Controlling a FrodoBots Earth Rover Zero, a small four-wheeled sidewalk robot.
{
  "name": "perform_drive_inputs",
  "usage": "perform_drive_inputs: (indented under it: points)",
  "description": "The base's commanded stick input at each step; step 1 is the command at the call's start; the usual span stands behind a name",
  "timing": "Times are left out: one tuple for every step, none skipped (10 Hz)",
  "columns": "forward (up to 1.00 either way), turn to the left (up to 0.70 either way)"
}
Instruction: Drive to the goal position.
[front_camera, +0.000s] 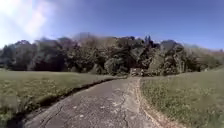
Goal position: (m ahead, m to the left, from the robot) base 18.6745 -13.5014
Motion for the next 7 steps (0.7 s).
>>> perform_drive_inputs:
  points:
    - [0.5, 0.0]
    - [0.5, 0.0]
    - [0.5, 0.0]
    - [0.5, 0.0]
    - [0.5, 0.0]
    - [0.5, 0.0]
    - [0.5, 0.0]
